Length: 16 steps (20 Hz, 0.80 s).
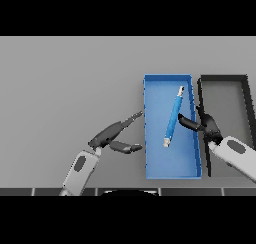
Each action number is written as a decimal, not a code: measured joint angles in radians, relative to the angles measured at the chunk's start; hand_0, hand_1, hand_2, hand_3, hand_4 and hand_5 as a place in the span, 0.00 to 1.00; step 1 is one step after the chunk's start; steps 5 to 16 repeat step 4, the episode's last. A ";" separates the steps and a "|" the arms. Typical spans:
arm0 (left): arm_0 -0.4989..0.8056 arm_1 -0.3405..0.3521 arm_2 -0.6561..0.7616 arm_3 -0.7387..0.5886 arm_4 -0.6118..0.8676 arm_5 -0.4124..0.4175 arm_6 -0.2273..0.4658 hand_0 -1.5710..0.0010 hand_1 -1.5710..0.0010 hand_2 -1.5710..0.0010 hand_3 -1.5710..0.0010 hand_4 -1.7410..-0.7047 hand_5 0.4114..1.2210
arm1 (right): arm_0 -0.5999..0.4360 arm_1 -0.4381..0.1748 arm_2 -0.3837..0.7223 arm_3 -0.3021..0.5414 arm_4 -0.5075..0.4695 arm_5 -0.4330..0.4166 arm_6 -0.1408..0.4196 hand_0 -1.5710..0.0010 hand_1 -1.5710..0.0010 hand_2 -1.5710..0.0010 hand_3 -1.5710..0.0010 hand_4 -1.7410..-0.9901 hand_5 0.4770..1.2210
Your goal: Pick up the blue pipe and place it into the blue bin.
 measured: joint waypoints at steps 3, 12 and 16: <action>-0.009 -0.003 0.001 0.017 -0.011 0.007 0.000 1.00 1.00 1.00 1.00 0.83 0.02 | -0.017 0.007 0.021 0.023 -0.001 0.007 0.000 1.00 1.00 1.00 1.00 0.96 0.23; -0.013 -0.010 0.000 0.031 -0.017 0.012 0.005 1.00 1.00 1.00 1.00 0.83 0.02 | -0.013 0.006 0.020 0.030 -0.005 0.015 -0.002 1.00 1.00 1.00 1.00 0.96 0.22; -0.013 -0.010 0.000 0.031 -0.017 0.012 0.005 1.00 1.00 1.00 1.00 0.83 0.02 | -0.013 0.006 0.020 0.030 -0.005 0.015 -0.002 1.00 1.00 1.00 1.00 0.96 0.22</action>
